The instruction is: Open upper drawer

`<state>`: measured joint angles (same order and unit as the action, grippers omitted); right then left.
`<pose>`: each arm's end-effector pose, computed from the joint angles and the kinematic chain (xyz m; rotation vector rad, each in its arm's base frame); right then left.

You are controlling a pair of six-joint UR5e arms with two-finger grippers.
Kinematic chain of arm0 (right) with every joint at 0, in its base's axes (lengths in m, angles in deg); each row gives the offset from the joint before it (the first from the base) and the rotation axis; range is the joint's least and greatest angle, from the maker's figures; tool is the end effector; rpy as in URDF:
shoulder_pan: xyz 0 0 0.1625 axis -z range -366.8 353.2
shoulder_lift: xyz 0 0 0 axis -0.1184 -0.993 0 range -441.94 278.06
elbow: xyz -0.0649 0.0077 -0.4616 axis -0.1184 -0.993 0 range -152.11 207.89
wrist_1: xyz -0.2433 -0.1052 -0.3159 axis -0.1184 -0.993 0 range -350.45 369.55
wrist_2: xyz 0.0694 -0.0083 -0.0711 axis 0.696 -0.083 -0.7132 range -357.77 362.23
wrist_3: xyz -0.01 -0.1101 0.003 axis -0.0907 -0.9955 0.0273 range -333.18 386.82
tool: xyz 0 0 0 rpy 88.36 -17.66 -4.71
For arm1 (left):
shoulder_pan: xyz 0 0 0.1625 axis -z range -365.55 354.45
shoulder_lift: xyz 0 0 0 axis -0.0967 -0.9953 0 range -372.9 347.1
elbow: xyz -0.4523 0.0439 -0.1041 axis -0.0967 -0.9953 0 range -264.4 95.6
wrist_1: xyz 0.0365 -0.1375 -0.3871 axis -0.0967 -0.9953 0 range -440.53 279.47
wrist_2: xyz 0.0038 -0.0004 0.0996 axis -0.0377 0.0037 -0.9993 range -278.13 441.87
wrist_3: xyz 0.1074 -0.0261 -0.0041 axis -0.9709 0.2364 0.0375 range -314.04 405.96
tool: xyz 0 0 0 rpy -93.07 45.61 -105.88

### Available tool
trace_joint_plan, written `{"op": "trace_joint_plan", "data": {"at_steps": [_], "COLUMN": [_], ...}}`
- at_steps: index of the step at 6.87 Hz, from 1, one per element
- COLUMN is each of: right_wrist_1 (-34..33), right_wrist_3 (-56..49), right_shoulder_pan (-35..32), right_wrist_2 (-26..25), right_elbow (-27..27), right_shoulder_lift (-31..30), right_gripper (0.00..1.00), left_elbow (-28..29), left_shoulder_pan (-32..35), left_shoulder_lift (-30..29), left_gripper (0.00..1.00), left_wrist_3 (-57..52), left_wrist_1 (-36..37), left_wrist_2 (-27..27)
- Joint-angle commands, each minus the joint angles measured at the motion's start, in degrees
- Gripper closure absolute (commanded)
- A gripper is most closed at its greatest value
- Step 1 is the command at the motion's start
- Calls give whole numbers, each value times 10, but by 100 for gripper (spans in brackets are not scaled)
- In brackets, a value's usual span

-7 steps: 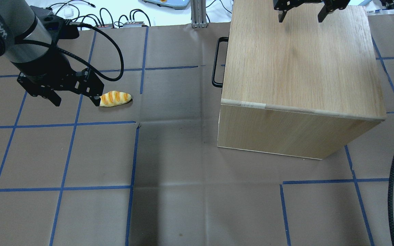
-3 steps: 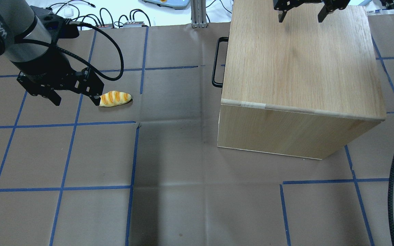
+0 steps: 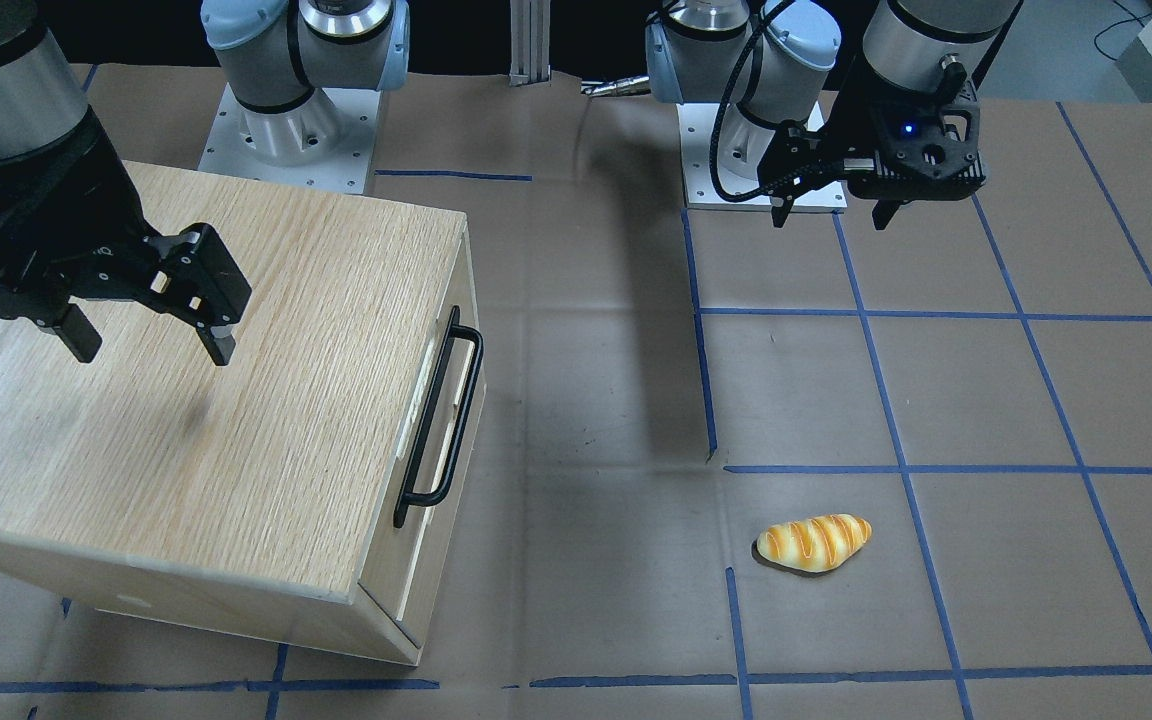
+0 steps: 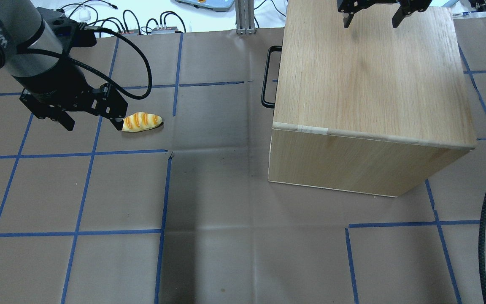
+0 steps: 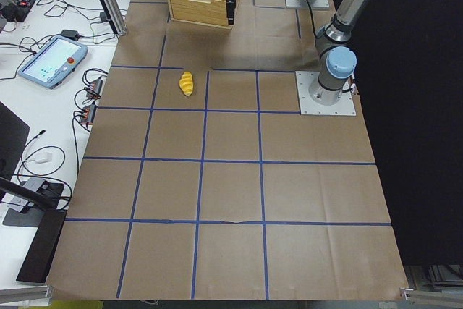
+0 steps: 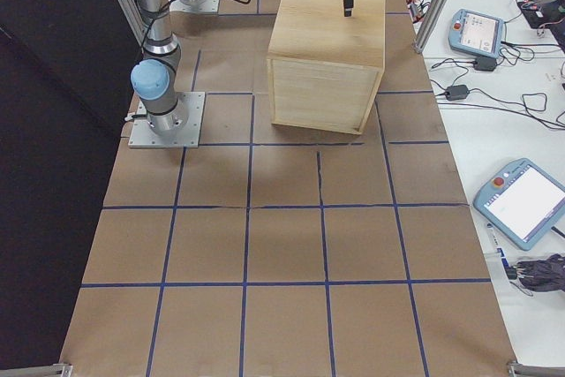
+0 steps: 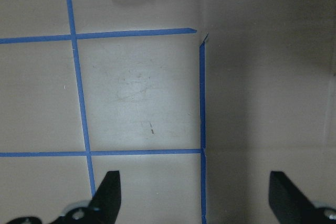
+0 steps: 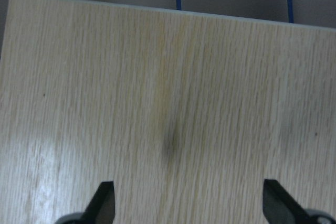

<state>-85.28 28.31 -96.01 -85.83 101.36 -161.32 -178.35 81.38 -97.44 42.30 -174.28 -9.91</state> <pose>0.1289 -0.5945 0.5709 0.0567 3.0926 -0.2904 -0.1061 -0.4474 0.5225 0.0169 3.1122 0.0635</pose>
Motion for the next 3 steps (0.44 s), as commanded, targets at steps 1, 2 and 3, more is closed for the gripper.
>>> {"op": "trace_joint_plan", "data": {"at_steps": [1,2,3], "right_wrist_1": [-1,0,0], "right_wrist_3": [0,0,0], "right_shoulder_pan": [0,0,0], "right_wrist_2": [0,0,0], "right_elbow": [0,0,0], "right_shoulder_lift": [0,0,0], "right_gripper": [0,0,0], "left_elbow": [1,5,15], "left_shoulder_pan": [0,3,17], "left_shoulder_lift": [-4,-15,-36], "left_gripper": [0,0,0], "left_wrist_3": [16,11,6], "left_wrist_1": [1,13,49], "left_wrist_2": [-2,-1,0]}}
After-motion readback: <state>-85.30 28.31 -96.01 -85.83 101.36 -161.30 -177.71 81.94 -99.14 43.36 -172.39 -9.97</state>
